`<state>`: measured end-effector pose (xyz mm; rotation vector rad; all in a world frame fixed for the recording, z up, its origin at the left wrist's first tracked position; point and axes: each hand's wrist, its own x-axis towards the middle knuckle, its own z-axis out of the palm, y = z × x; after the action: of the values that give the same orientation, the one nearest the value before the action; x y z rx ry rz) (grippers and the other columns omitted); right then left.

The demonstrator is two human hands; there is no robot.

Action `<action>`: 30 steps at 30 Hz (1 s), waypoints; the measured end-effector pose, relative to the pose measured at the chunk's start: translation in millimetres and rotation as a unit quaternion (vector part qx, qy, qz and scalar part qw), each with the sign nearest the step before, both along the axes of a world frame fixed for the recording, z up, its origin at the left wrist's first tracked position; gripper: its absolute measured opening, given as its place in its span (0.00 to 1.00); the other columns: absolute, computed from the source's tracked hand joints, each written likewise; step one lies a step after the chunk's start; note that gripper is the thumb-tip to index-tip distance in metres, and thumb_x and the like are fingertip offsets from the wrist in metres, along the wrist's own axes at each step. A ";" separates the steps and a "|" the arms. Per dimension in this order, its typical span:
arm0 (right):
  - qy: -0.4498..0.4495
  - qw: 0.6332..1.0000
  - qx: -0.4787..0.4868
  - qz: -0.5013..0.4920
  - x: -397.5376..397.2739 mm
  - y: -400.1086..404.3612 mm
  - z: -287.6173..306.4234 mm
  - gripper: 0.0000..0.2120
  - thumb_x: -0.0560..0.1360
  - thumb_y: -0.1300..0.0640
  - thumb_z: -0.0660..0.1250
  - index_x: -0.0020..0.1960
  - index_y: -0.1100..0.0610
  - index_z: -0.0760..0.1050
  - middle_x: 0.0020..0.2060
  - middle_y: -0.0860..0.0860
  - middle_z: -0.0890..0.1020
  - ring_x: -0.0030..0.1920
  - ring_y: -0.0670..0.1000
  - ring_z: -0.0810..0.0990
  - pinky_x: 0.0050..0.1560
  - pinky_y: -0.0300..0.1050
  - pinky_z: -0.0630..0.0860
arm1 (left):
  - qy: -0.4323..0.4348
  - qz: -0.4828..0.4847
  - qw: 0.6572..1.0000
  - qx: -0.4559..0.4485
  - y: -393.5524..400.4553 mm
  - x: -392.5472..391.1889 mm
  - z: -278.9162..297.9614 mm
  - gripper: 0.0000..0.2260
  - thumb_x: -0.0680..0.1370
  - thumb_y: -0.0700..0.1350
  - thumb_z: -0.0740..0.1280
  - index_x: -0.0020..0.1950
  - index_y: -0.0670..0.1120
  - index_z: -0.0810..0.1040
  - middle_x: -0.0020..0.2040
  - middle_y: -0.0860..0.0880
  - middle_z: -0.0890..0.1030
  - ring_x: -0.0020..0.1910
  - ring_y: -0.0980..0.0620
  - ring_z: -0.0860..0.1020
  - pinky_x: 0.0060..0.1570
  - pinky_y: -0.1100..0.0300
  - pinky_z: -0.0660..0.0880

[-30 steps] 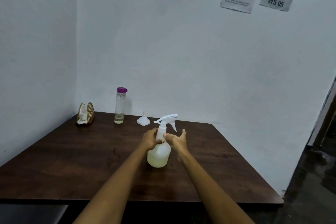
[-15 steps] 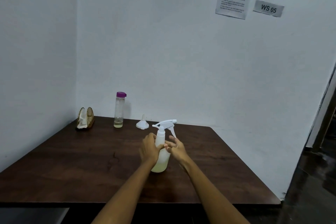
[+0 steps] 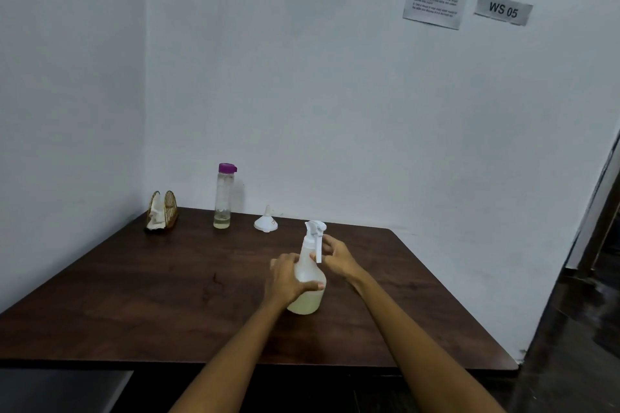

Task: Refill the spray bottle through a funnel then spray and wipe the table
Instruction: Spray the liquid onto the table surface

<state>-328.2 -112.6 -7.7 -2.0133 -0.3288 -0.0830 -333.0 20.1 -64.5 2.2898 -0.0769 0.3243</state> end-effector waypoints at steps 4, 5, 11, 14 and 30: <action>0.008 0.999 0.034 -0.028 0.0 9.6 1.0 0.13 0.73 0.71 0.65 0.57 0.65 0.76 0.44 0.56 0.81 0.44 0.51 0.79 0.46 0.41 0.78 | 0.046 -0.085 0.993 -0.061 2.3 -3.3 -0.5 0.35 0.70 0.47 0.76 0.74 0.43 0.66 0.70 0.46 0.71 0.70 0.46 0.69 0.66 0.54 0.69; 0.014 0.998 0.039 -0.036 -1.3 7.6 1.5 0.12 0.72 0.71 0.66 0.56 0.65 0.77 0.40 0.53 0.80 0.41 0.50 0.78 0.42 0.39 0.78 | 0.054 -0.105 0.992 -0.052 5.0 -3.9 2.1 0.33 0.71 0.44 0.75 0.74 0.42 0.66 0.70 0.44 0.72 0.70 0.45 0.70 0.66 0.55 0.68; 0.002 0.996 -0.008 -0.089 -13.5 -5.3 9.9 0.08 0.65 0.65 0.74 0.39 0.56 0.77 0.32 0.48 0.77 0.35 0.47 0.77 0.32 0.35 0.71 | 0.086 -0.142 0.985 -0.036 -2.9 -20.8 7.7 0.36 0.71 0.46 0.75 0.76 0.44 0.64 0.72 0.46 0.70 0.71 0.47 0.68 0.68 0.57 0.67; 0.014 0.997 -0.067 -0.038 -19.1 -1.7 16.8 0.05 0.65 0.64 0.73 0.39 0.59 0.78 0.35 0.51 0.78 0.38 0.50 0.76 0.35 0.38 0.70 | 0.101 -0.152 0.976 -0.119 -13.7 -35.6 5.1 0.38 0.67 0.48 0.78 0.73 0.45 0.66 0.69 0.47 0.72 0.69 0.47 0.70 0.66 0.54 0.70; 0.067 0.986 -0.099 0.118 -29.6 39.1 20.6 0.16 0.80 0.57 0.59 0.63 0.65 0.73 0.49 0.64 0.81 0.44 0.48 0.80 0.40 0.35 0.77 | 0.165 0.048 0.963 0.206 53.2 -71.0 20.1 0.17 0.78 0.42 0.66 0.67 0.42 0.73 0.67 0.44 0.75 0.67 0.45 0.74 0.64 0.54 0.71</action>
<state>-357.8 -73.5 12.8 -2.1483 -0.5016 0.2417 -404.0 73.3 -44.4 2.7357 0.1514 -0.0373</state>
